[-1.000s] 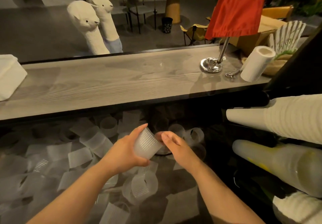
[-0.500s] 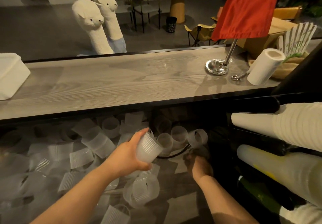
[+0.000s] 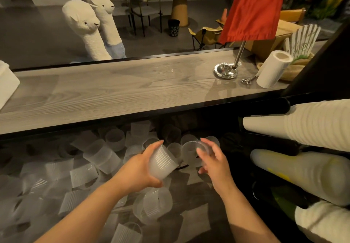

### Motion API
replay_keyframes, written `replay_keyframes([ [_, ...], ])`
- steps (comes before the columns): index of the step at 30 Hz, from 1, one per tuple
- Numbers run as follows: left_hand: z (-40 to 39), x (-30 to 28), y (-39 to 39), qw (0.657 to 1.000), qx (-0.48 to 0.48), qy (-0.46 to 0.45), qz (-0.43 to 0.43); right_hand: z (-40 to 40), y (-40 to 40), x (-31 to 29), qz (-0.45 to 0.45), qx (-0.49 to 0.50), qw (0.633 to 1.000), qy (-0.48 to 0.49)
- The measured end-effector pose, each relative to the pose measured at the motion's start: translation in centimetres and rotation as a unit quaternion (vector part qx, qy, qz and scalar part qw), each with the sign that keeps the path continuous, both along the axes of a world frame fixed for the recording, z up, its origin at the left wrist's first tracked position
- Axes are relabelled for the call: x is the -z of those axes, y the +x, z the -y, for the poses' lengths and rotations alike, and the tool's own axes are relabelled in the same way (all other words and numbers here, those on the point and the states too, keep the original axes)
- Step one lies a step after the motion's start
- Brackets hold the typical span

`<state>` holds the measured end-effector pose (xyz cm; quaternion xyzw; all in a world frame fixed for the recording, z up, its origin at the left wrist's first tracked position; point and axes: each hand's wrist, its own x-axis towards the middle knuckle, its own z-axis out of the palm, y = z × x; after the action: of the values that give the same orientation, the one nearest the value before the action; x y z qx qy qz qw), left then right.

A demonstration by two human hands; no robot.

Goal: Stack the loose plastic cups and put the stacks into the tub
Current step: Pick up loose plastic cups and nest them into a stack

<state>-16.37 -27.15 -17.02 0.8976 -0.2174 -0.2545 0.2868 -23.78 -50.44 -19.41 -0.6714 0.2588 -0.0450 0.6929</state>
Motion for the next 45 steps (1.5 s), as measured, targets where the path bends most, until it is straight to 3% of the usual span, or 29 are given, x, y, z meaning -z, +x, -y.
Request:
replay_keyframes([
  [5,-0.1,-0.7,-0.2,1.000,0.017,-0.011,0.019,-1.3,0.7,-2.4,0.014,-0.017,0.981,0.194],
  [8,-0.3,-1.0,-0.1,0.999,0.032,-0.023,0.033,-1.9,1.1,-3.2,-0.011,-0.090,0.976,0.198],
  [18,-0.2,-2.0,-0.5,0.995,0.065,-0.021,0.072,-4.3,2.3,-3.3,-0.141,-0.253,0.957,0.003],
  [22,-0.3,-1.6,-0.2,0.995,0.059,0.014,0.073,-4.8,2.8,-1.4,-0.139,-0.224,0.965,-0.009],
  [24,-0.4,-1.4,0.0,0.996,0.048,0.026,0.067,-3.9,4.0,0.9,-0.158,-0.134,0.978,-0.016],
  [26,-0.6,-1.3,0.2,0.997,0.034,0.032,0.061,-1.9,5.0,3.3,-0.163,-0.068,0.980,-0.091],
  [27,-0.8,-1.2,0.3,0.997,0.029,0.034,0.060,-0.4,5.3,4.6,-0.167,-0.065,0.970,-0.165],
  [29,-1.1,-1.1,0.7,0.997,0.020,0.037,0.059,2.2,5.7,7.0,-0.198,-0.116,0.911,-0.341],
  [31,-1.5,-1.1,1.0,0.997,0.008,0.041,0.058,3.8,6.1,8.5,-0.232,-0.142,0.868,-0.414],
  [37,-1.9,-0.9,1.3,0.997,0.004,0.059,0.043,5.6,7.1,11.9,-0.214,-0.168,0.881,-0.387],
  [45,-0.8,-0.3,1.5,0.997,0.029,0.075,0.019,4.2,5.0,7.0,-0.202,-0.063,0.876,-0.433],
])
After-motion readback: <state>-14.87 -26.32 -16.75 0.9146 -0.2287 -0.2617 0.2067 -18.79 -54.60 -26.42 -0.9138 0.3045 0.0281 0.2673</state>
